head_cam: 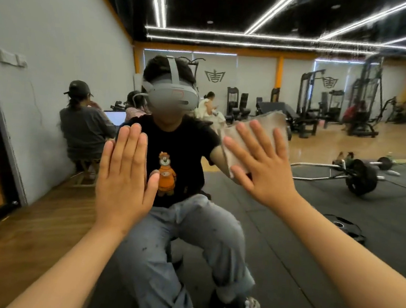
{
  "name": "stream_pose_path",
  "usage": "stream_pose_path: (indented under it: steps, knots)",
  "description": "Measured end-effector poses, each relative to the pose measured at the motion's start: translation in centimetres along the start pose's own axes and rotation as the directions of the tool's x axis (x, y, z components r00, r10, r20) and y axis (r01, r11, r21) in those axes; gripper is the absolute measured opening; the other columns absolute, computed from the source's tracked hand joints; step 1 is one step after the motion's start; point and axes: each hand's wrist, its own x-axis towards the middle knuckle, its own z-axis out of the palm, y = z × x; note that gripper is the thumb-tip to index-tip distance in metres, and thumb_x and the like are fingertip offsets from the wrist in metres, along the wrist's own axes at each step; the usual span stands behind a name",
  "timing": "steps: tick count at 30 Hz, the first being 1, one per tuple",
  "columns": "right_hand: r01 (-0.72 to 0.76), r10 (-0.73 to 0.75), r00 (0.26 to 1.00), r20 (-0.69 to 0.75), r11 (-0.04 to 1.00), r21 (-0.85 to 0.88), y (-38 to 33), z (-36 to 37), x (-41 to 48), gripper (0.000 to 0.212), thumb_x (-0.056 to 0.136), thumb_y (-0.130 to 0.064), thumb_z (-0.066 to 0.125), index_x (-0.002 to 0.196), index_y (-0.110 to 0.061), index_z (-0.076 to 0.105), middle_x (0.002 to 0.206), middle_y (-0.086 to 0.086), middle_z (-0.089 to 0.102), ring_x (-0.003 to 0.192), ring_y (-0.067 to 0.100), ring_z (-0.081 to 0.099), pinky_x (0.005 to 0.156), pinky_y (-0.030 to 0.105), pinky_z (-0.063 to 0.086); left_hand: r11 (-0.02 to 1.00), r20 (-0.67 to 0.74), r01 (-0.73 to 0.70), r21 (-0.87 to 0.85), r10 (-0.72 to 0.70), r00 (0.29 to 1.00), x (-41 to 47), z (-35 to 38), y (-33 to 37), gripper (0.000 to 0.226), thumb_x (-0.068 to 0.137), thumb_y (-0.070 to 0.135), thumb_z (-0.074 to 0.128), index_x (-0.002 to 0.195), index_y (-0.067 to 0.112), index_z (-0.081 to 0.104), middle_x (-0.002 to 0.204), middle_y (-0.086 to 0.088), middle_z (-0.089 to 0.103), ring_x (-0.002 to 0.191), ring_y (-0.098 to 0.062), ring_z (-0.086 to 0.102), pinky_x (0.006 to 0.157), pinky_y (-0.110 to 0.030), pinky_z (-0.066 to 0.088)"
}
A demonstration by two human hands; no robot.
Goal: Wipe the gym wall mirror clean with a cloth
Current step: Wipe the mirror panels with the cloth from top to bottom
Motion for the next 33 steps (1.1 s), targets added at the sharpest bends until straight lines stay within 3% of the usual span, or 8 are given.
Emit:
stream_pose_path:
  steps: [6,9,14,19,22,25,30,33]
  knots:
    - [-0.309,0.308,0.95,0.057,0.951,0.011,7.9,-1.3,-0.9,0.057,0.105,-0.048,0.019,0.158,-0.03,0.01,0.166,0.008,0.01,0.153,0.029,0.003,0.118,0.065,0.005,1.0,-0.008,0.009,-0.015,-0.009,1.0,-0.1,0.0,0.1,0.072,0.098,0.035,0.037,0.156,0.0,0.011,0.165,-0.016,0.008,0.153,-0.028,0.004,0.125,-0.045,0.005]
    - [-0.508,0.504,0.861,0.062,0.856,0.097,9.1,-1.6,-1.0,0.059,0.104,-0.045,0.023,0.158,-0.03,0.008,0.167,0.005,0.003,0.153,0.024,-0.003,0.119,0.062,-0.004,1.0,-0.012,0.012,-0.017,-0.013,1.0,-0.1,0.1,0.2,0.071,0.099,0.036,0.034,0.156,0.0,0.011,0.165,-0.016,0.008,0.153,-0.028,0.004,0.124,-0.046,0.007]
    - [-0.71,0.716,0.697,0.037,0.683,0.174,6.7,-0.8,-1.8,0.058,0.102,-0.047,0.018,0.156,-0.034,0.003,0.167,0.003,0.001,0.153,0.022,-0.003,0.119,0.056,-0.007,0.999,-0.018,0.02,-0.036,-0.02,1.0,0.0,0.0,0.2,0.071,0.099,0.036,0.033,0.157,0.002,0.01,0.165,-0.015,0.007,0.154,-0.027,0.003,0.124,-0.046,0.006]
    - [-0.796,0.809,0.586,0.047,0.565,0.217,3.3,0.9,-7.4,0.056,0.102,-0.047,0.017,0.153,-0.042,-0.007,0.165,-0.008,-0.009,0.15,0.008,-0.016,0.119,0.06,-0.003,0.992,-0.028,0.043,-0.119,-0.047,0.998,0.3,-0.7,0.8,0.072,0.098,0.032,0.039,0.157,0.004,0.01,0.165,-0.013,0.008,0.154,-0.025,0.002,0.125,-0.045,0.002]
    - [-0.825,0.832,0.549,0.081,0.524,0.21,-0.1,2.2,-12.2,0.059,0.102,-0.044,0.019,0.151,-0.048,-0.015,0.161,-0.013,-0.016,0.148,0.004,-0.021,0.119,0.06,-0.002,0.949,-0.027,0.242,-0.204,-0.253,0.967,-1.2,-1.3,2.3,0.072,0.098,0.03,0.042,0.158,0.007,0.01,0.166,-0.009,0.005,0.154,-0.022,-0.001,0.124,-0.042,-0.003]
    - [-0.849,0.856,0.511,0.074,0.49,0.197,-2.7,3.4,-15.7,0.062,0.102,-0.039,0.021,0.153,-0.045,-0.013,0.166,0.003,-0.002,0.149,0.005,-0.019,0.118,0.063,0.002,0.875,-0.005,0.4,-0.272,-0.417,0.909,-4.2,-0.9,4.3,0.072,0.097,0.026,0.044,0.157,0.002,0.011,0.166,-0.014,0.005,0.154,-0.023,-0.002,0.124,-0.043,-0.004]
    - [-0.864,0.878,0.476,0.053,0.456,0.211,-3.7,4.1,-15.8,0.06,0.103,-0.038,0.022,0.158,-0.022,0.006,0.166,0.01,0.003,0.153,0.016,-0.007,0.118,0.062,0.001,0.909,-0.021,0.37,-0.192,-0.381,0.924,-7.0,1.6,4.7,0.072,0.099,0.031,0.036,0.156,0.001,0.006,0.164,-0.021,0.007,0.152,-0.023,-0.005,0.124,-0.044,-0.002]
    - [-0.88,0.896,0.443,0.023,0.429,0.203,-3.2,3.6,-13.2,0.058,0.104,-0.041,0.017,0.157,-0.024,0.002,0.166,0.01,0.002,0.153,0.025,-0.001,0.119,0.06,-0.001,0.913,-0.071,0.381,-0.147,-0.394,0.916,-6.9,2.4,4.8,0.069,0.1,0.035,0.029,0.155,-0.002,0.008,0.161,-0.026,0.013,0.152,-0.024,-0.003,0.124,-0.046,0.0]
